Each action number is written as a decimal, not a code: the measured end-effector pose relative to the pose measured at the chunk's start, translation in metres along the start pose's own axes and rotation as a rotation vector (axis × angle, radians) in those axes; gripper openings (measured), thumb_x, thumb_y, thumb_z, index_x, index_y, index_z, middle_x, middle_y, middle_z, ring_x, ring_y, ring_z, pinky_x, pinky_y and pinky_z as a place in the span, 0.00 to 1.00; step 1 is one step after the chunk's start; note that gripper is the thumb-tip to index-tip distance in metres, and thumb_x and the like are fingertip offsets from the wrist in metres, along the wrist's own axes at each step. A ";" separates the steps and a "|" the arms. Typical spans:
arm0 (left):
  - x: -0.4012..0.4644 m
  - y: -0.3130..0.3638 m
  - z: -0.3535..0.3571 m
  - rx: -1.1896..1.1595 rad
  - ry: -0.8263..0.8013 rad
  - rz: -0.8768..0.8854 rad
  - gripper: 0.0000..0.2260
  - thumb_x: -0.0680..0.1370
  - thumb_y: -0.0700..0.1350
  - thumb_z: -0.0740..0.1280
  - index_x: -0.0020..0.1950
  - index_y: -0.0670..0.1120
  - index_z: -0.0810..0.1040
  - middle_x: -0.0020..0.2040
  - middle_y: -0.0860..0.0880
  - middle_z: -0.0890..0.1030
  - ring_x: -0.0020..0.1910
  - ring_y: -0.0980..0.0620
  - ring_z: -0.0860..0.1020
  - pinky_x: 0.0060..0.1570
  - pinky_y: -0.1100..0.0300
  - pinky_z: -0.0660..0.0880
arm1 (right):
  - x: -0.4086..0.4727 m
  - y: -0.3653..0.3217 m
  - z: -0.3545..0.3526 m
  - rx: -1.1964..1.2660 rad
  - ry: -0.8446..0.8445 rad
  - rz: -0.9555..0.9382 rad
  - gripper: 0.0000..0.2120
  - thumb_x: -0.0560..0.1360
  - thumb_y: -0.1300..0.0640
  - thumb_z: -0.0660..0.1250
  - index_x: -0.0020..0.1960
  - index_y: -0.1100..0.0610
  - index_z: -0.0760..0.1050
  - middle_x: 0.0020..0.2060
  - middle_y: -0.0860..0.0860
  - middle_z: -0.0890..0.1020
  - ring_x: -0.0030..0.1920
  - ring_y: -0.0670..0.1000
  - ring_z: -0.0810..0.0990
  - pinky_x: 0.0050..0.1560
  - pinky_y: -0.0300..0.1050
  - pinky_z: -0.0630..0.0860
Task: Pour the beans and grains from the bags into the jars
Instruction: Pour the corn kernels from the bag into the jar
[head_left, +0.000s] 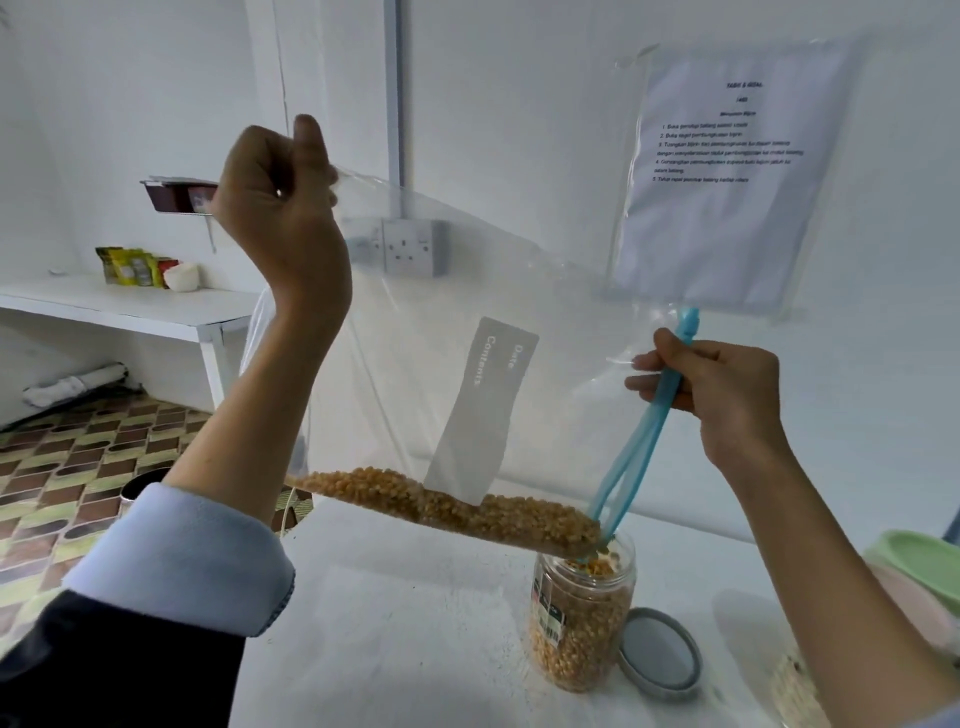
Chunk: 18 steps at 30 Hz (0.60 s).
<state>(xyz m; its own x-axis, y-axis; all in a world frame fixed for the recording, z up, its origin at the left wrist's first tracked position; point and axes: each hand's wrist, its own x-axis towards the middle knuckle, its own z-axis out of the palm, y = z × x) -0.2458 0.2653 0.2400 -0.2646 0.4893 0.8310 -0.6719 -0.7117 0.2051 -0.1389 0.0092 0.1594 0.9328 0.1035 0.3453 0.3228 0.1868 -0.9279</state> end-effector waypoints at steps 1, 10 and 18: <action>0.000 0.001 0.001 0.001 -0.002 0.002 0.17 0.77 0.43 0.65 0.31 0.51 0.64 0.25 0.56 0.70 0.24 0.58 0.70 0.30 0.65 0.67 | 0.000 0.000 0.001 -0.002 -0.022 0.009 0.08 0.74 0.58 0.70 0.39 0.62 0.79 0.36 0.55 0.84 0.31 0.53 0.84 0.38 0.42 0.82; 0.005 -0.001 0.000 0.004 0.003 0.021 0.17 0.77 0.44 0.65 0.30 0.53 0.64 0.23 0.59 0.71 0.23 0.57 0.69 0.30 0.62 0.66 | 0.008 0.011 0.003 0.040 0.035 -0.020 0.06 0.73 0.57 0.70 0.42 0.61 0.80 0.34 0.51 0.85 0.32 0.50 0.84 0.44 0.43 0.82; 0.005 -0.002 -0.005 -0.005 0.002 0.015 0.17 0.77 0.44 0.65 0.31 0.52 0.64 0.23 0.59 0.71 0.24 0.57 0.69 0.30 0.60 0.66 | 0.017 0.014 0.007 0.050 -0.040 -0.001 0.07 0.74 0.55 0.70 0.39 0.56 0.81 0.38 0.49 0.86 0.51 0.54 0.83 0.67 0.53 0.71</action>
<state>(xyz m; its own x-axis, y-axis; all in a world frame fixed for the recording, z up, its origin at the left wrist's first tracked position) -0.2491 0.2718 0.2412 -0.2764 0.4798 0.8327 -0.6711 -0.7166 0.1901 -0.1196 0.0201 0.1527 0.9249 0.1423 0.3525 0.3143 0.2354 -0.9197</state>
